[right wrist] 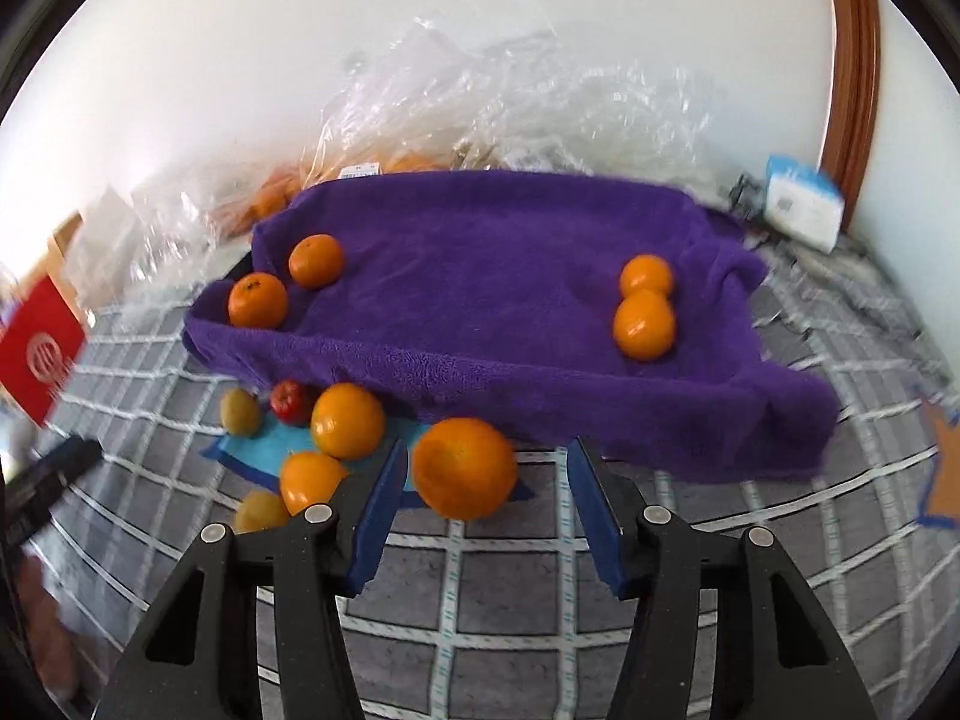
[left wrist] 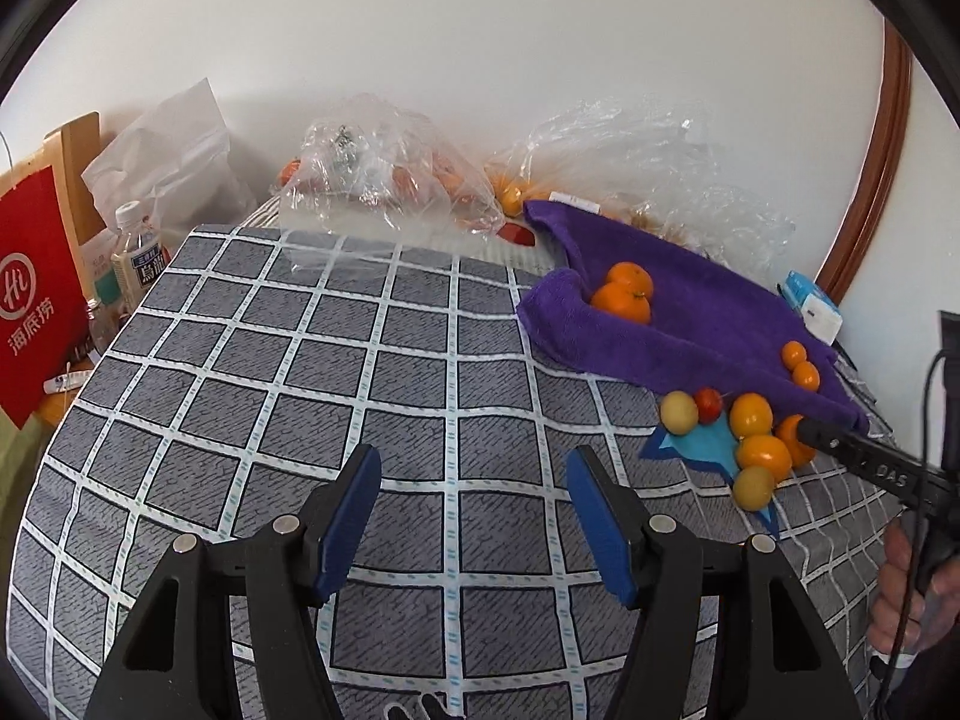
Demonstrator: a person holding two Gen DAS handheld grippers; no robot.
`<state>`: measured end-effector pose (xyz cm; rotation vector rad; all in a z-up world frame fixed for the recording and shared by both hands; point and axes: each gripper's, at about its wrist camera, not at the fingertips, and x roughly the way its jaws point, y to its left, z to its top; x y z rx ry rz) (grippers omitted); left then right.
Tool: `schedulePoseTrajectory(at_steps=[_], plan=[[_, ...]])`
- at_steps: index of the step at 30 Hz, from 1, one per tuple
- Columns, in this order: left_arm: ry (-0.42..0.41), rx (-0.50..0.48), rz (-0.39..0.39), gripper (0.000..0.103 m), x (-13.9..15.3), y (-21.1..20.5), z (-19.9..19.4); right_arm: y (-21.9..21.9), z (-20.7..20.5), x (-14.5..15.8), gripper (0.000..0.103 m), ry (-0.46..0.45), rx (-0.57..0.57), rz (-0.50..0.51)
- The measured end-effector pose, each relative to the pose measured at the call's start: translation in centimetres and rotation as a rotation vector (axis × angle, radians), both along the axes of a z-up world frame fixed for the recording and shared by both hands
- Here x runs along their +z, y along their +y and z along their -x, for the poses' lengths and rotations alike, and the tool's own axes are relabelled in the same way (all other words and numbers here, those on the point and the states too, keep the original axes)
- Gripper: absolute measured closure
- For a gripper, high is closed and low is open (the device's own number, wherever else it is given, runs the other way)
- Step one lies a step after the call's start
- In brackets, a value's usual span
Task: Organize fruits
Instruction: 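Withdraw both open tools from the towel toward the blue star mat, then grasp an orange with the right tool while the left tool grasps a small yellow-green fruit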
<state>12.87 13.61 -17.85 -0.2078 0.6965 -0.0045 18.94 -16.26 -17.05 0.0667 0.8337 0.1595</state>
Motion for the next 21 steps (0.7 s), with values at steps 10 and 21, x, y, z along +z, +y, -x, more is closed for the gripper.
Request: schedulePoseTrajectory(at_steps=[10,21], plan=[[0.043,0.008,0.031,0.041,-0.7,0.4,-0.6,1.5,-1.0,-2.0,0.051,0.060,0.052,0.047],[0.058,-0.006,0.016,0.041,-0.8,-0.2,-0.6,-1.1,1.9,-0.1,0.064,-0.036,-0.002,0.054]])
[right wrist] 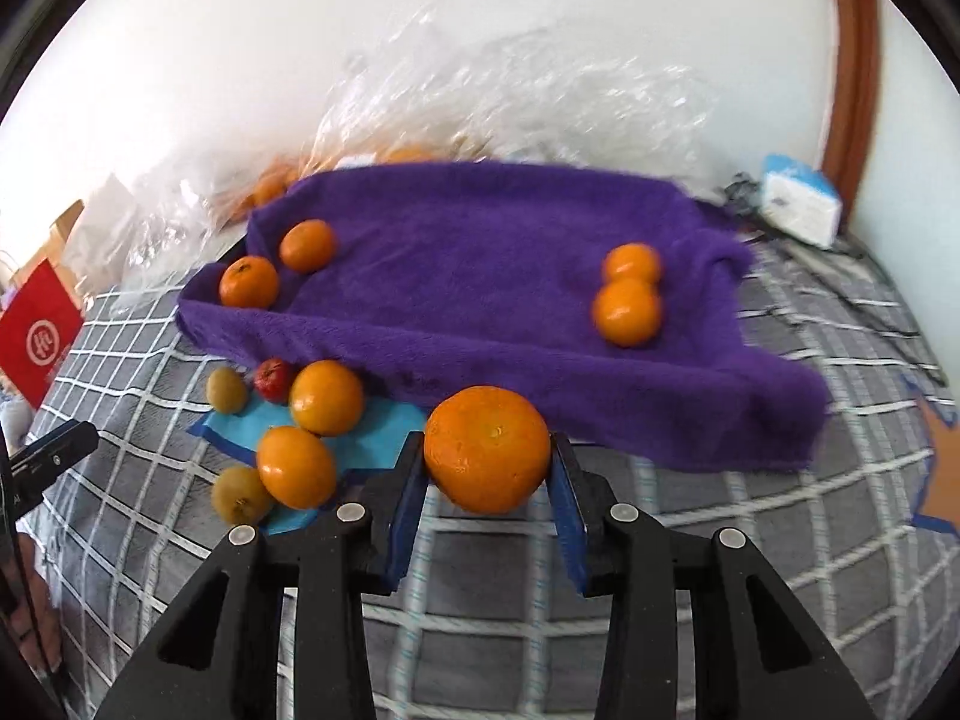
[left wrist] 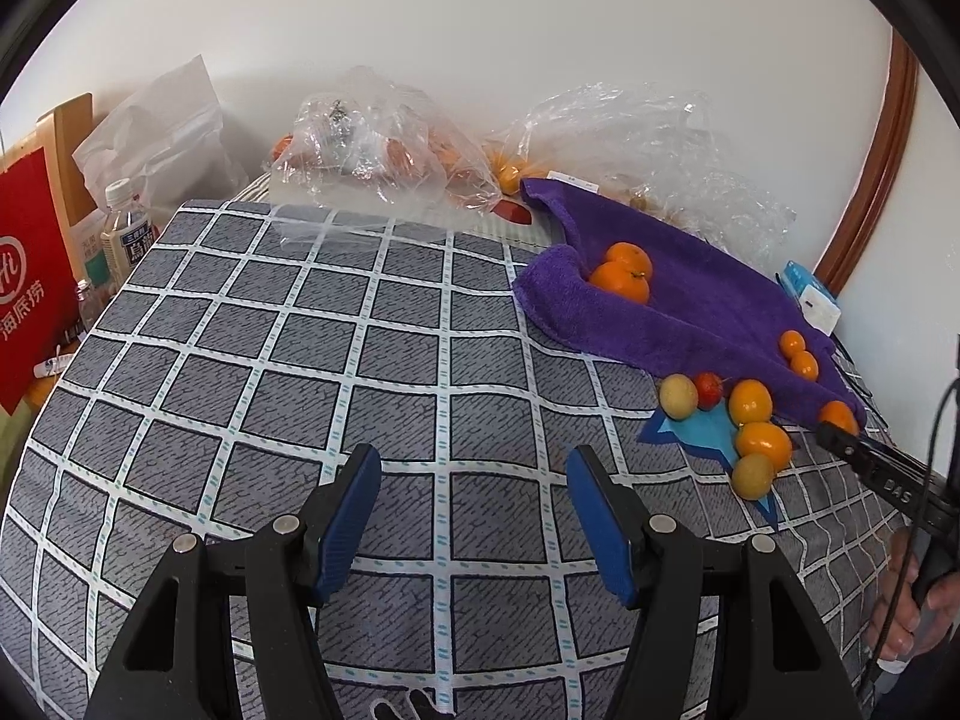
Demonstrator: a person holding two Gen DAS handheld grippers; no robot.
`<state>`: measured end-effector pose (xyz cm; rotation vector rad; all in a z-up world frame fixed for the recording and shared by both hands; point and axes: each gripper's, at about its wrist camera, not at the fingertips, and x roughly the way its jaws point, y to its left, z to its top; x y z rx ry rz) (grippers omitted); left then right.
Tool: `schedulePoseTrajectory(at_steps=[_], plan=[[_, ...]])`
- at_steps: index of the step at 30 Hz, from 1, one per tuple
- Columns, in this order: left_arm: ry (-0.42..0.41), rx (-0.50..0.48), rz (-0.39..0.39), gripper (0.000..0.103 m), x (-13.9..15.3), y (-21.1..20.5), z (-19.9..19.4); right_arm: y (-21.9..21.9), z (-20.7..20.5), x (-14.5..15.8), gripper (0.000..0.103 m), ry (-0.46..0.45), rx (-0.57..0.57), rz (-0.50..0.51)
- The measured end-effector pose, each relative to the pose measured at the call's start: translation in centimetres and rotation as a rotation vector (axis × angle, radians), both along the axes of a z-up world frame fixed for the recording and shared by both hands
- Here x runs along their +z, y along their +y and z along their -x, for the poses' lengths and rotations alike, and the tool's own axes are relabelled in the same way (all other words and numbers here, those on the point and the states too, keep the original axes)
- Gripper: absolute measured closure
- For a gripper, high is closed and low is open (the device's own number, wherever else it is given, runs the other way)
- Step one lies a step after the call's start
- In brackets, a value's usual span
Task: Organize fruits
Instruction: 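Grasp an orange with the right tool while the left tool grasps a small yellow-green fruit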
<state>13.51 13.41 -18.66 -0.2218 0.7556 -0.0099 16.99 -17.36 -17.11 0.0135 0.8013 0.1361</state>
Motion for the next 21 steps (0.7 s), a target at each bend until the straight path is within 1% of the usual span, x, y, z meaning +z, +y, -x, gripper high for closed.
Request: schedulePoseTrajectory(at_steps=[2,5,9,11,13,17,19,21], plan=[[-0.005,0.012,0.005,0.041,0.1,0.2,0.1,-1.2,0.9,0.4,0.064,-0.023,-0.040,-0.008],[-0.027,0.026,0.024,0.041,0.3,0.5,0.3,-3.0,1.9,0.6,0.064,-0.030,-0.058,-0.049],[-0.051,0.028,0.036,0.041,0.6,0.5,0.7,-4.2,2.7,0.2,0.064,-0.033,-0.085,-0.025],[-0.058,0.028,0.028,0.041,0.8,0.3,0.9,-4.6,2.7,-0.1,0.064,-0.025,-0.094,-0.017],[-0.050,0.018,0.006,0.041,1.1,-0.2,1.2,-5.0,2.7,-0.2,0.064,-0.018,-0.092,-0.022],[0.016,-0.033,0.035,0.041,1.6,-1.4,0.5,-5.2,2.6,-0.2,0.064,-0.018,-0.096,0.002],[0.012,-0.063,0.035,0.041,2.0,-2.4,0.1,-5.3,2.5,-0.2,0.064,-0.027,-0.094,0.006],[0.018,-0.072,0.014,0.041,2.2,-3.4,-0.6,-5.3,2.5,-0.3,0.064,-0.030,-0.093,0.004]])
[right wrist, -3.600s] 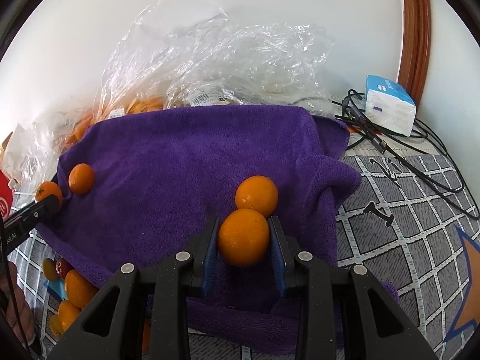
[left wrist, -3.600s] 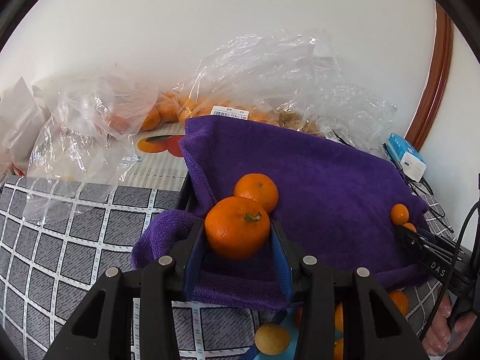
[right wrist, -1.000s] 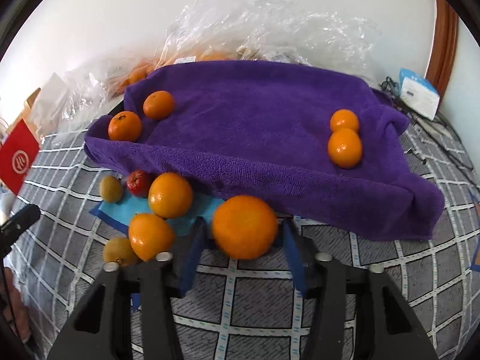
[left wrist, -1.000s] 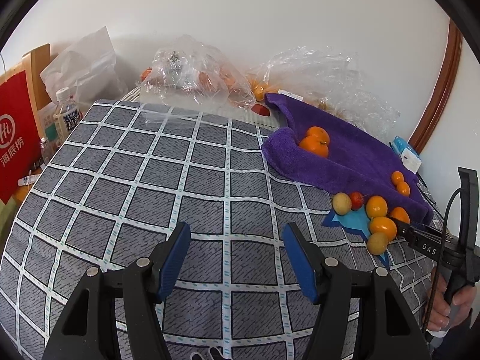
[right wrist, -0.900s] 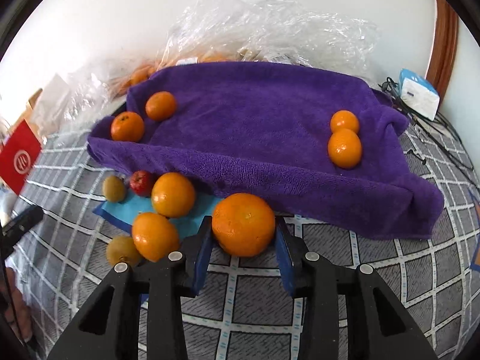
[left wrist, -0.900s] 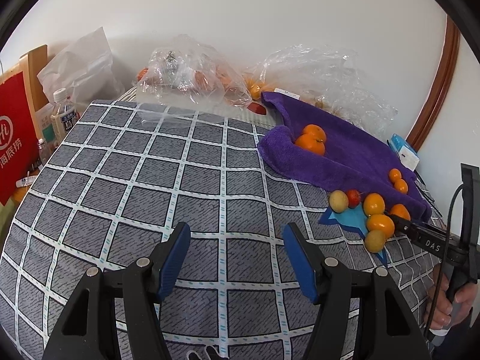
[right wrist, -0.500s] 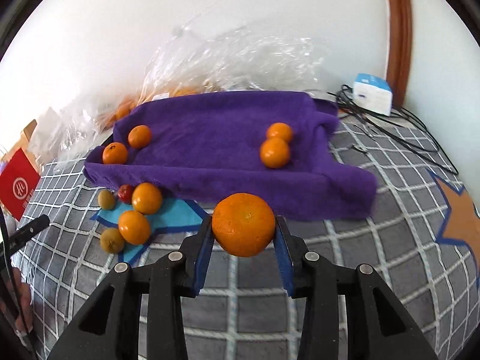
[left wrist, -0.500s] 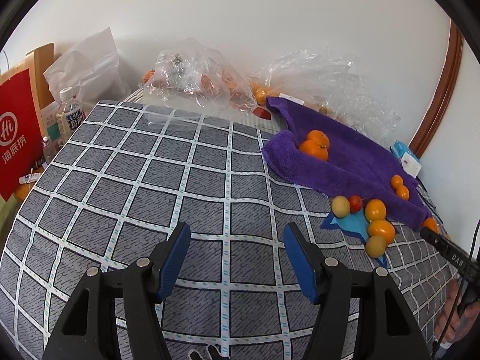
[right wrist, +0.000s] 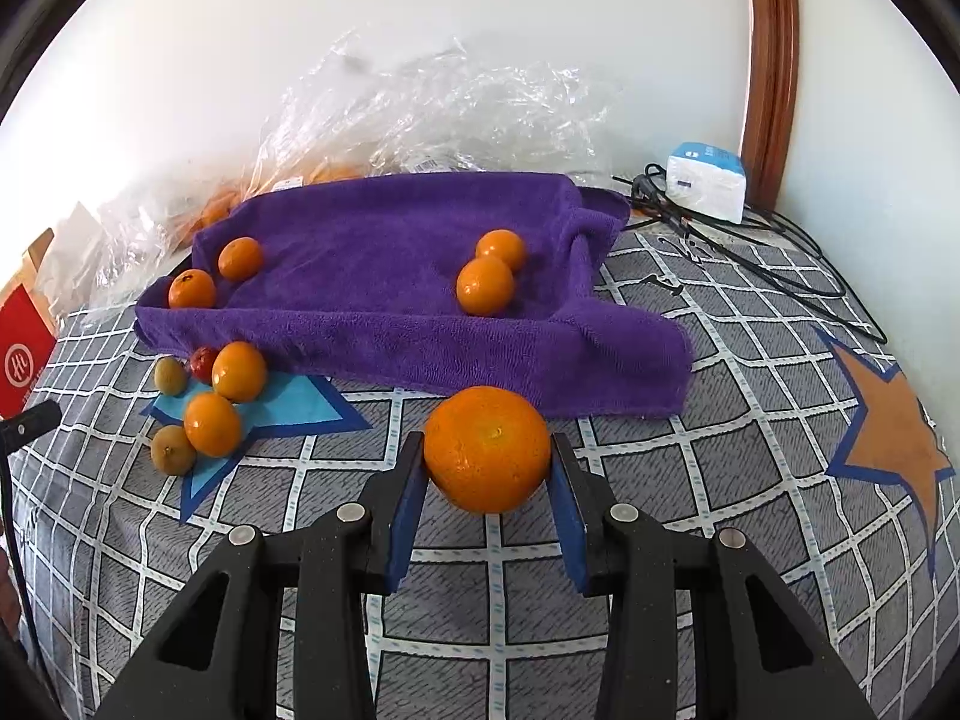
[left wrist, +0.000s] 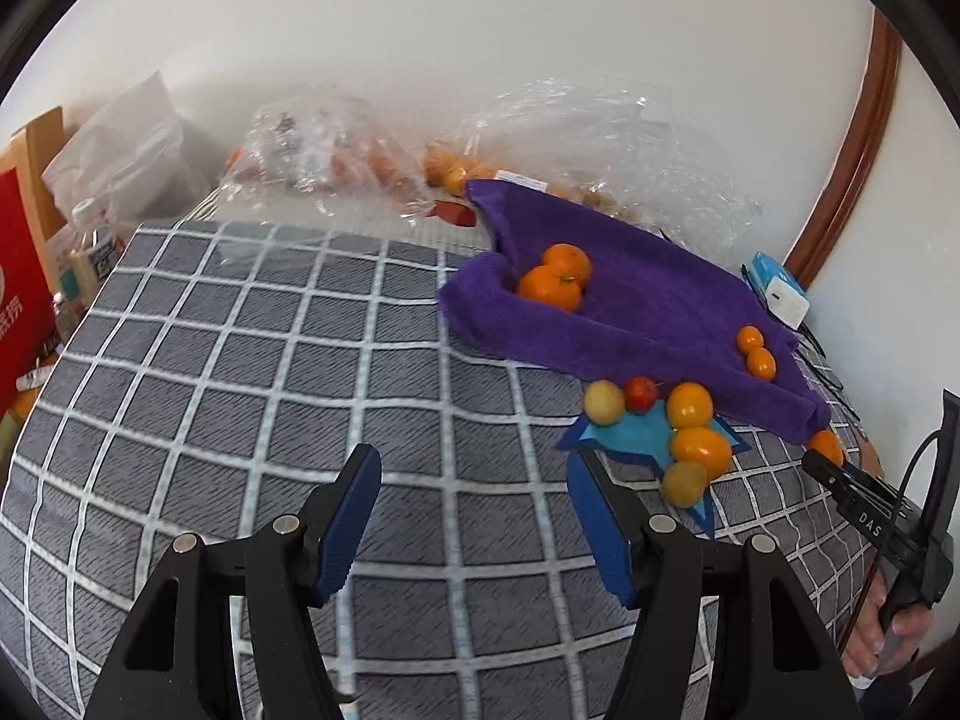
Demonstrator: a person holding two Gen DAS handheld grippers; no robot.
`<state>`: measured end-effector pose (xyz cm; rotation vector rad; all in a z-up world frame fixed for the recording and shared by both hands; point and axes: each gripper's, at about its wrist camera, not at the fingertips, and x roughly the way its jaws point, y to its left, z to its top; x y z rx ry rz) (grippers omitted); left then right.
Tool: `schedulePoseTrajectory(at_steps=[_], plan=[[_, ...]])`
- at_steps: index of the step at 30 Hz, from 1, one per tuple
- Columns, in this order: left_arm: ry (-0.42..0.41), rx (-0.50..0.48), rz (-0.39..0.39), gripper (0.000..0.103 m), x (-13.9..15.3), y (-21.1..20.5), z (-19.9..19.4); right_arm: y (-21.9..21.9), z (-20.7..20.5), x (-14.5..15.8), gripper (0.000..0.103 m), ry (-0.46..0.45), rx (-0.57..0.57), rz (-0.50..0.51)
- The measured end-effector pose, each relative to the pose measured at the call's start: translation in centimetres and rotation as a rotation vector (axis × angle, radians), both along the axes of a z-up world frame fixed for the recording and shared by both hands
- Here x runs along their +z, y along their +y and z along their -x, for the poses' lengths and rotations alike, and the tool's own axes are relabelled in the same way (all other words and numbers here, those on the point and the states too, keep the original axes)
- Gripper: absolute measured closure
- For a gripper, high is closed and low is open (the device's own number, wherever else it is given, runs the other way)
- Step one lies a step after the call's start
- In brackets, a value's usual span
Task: Organize fruits
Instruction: 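Grasp an orange with the right tool while the left tool grasps a small yellow-green fruit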
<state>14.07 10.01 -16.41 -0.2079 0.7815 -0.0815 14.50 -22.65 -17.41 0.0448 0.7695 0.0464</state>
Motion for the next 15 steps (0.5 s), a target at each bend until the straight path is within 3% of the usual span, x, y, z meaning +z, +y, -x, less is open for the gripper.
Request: schedulePoseTrajectory(at_steps=[4,7,15], plan=[[0.026,-0.061,-0.012,0.041,0.5,-2.7,-1.7,-0.1,-0.3,-0.2,0.064,0.000,0.003,0.022],[0.029,-0.096,-0.085,0.041,0.6,-5.0,-3.1,-0.6,-0.9,0.2,0.064,0.003,0.001,0.034],[0.069,-0.113,-0.141,0.041,-1.5,-8.2,-6.1,-2.0,-1.2,-0.3,0.064,0.005,-0.020,-0.040]])
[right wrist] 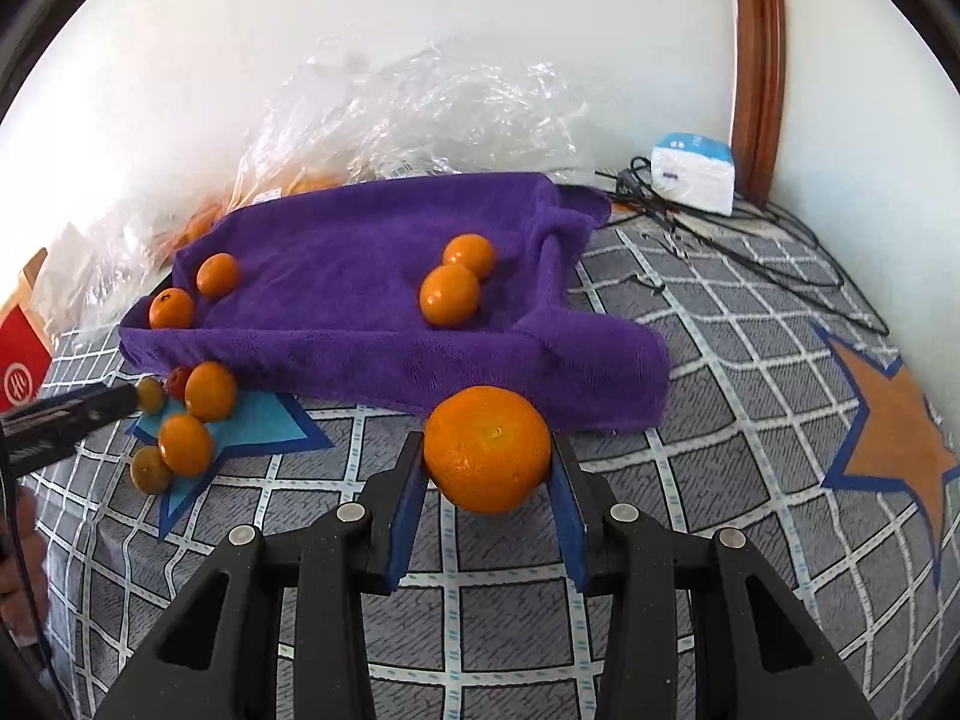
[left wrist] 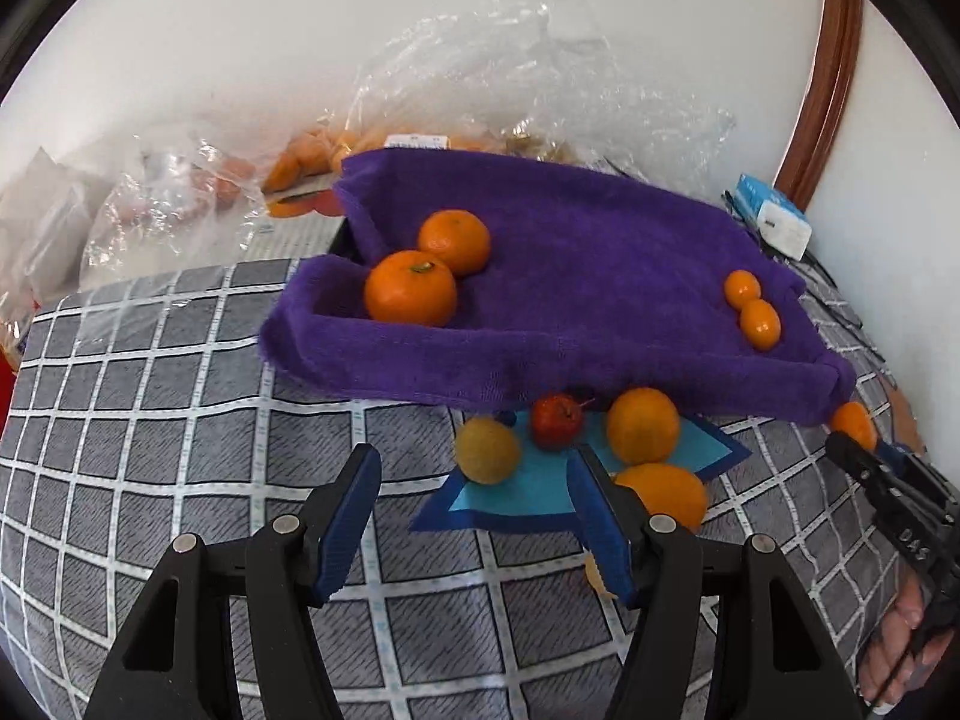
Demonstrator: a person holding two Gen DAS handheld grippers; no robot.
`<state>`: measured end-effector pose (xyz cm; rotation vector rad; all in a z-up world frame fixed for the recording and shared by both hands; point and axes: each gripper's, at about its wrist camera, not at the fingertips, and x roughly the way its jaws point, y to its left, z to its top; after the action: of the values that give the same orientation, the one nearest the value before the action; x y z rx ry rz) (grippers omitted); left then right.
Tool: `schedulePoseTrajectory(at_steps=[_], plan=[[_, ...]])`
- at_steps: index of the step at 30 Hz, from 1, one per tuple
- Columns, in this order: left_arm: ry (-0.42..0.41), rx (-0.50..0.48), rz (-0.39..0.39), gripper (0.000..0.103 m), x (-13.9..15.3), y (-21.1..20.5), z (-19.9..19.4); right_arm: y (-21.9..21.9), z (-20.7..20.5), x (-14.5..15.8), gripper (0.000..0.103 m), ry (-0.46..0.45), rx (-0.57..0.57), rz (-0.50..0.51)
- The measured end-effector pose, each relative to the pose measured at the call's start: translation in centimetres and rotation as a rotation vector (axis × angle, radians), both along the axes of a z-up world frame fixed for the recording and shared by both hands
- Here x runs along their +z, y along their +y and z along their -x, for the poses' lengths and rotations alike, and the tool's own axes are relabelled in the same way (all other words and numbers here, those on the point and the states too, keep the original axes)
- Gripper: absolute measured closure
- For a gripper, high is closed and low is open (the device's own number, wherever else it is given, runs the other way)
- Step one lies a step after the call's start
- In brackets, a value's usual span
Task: Organize fruits
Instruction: 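Grasp an orange with the right tool while the left tool grasps a small yellow-green fruit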
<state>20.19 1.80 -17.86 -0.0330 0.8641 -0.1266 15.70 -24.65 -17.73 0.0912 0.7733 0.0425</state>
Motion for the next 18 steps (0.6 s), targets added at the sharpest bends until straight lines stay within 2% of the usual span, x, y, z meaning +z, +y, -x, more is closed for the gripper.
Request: schedulePoseTrajectory(at_steps=[4,6,7,9,14,18], plan=[[-0.008,0.013,0.013,0.043,-0.7,0.0,-0.5,-0.4,-0.2,-0.2,0.064,0.002,0.004,-0.038],[-0.001,0.021,0.026,0.065,-1.2,0.1,-0.7,-0.2,-0.2,-0.3,0.064,0.006,0.004,-0.029],[-0.001,0.020,0.026,0.066,-1.3,0.1,-0.7,-0.1,-0.2,-0.3,0.064,0.003,0.004,-0.025],[-0.011,0.005,0.040,0.079,-1.3,0.2,-0.6,0.0,-0.1,-0.2,0.064,-0.007,0.008,-0.019],[-0.024,0.001,0.149,0.079,-1.3,1.8,0.0,-0.3,-0.4,-0.4,0.064,0.004,-0.002,-0.036],[-0.064,0.018,0.164,0.079,-0.8,2.2,0.6,-0.5,-0.2,-0.3,0.064,-0.006,-0.009,-0.043]])
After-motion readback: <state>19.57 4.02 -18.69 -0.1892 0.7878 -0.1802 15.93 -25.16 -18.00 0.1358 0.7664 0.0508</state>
